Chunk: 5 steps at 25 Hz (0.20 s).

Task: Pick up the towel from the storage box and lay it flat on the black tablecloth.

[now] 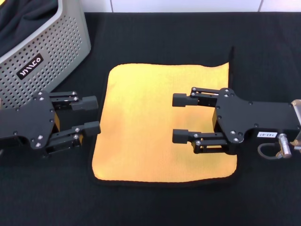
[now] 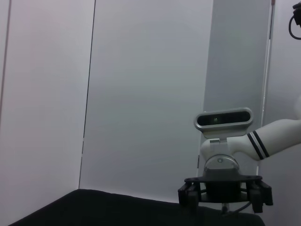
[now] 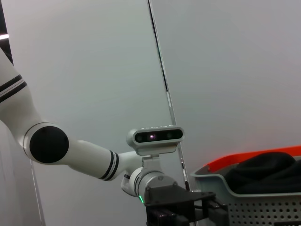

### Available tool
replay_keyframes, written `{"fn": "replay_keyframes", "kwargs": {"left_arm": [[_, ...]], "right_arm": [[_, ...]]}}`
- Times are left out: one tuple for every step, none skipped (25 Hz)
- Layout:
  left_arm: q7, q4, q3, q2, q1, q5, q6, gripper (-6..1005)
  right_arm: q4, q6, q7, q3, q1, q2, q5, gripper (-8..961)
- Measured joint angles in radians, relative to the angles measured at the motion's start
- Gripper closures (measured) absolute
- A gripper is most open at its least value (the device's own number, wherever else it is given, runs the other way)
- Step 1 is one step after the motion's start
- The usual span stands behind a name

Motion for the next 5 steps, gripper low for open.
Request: {"fn": "replay_keyframes", "kwargs": {"left_arm": [[-0.001, 0.0, 0.0, 0.0, -0.001, 0.001, 0.0, 517], [-0.001, 0.001, -0.001, 0.0, -0.002, 0.001, 0.0, 517], [-0.002, 0.002, -0.001, 0.0, -0.002, 0.001, 0.0, 517], [-0.002, 0.002, -0.001, 0.0, -0.003, 0.001, -0.001, 517], [-0.002, 0.003, -0.002, 0.0, -0.004, 0.001, -0.001, 517]], "right_arm": [[0.0, 0.0, 0.0, 0.0, -0.002, 0.001, 0.0, 229], [0.0, -0.001, 0.0, 0.0, -0.002, 0.001, 0.0, 229], [0.0, -0.002, 0.0, 0.0, -0.003, 0.001, 0.0, 229], [0.002, -0.002, 0.0, 0.0, -0.003, 0.001, 0.0, 229], [0.004, -0.002, 0.0, 0.0, -0.003, 0.001, 0.0, 229]]}}
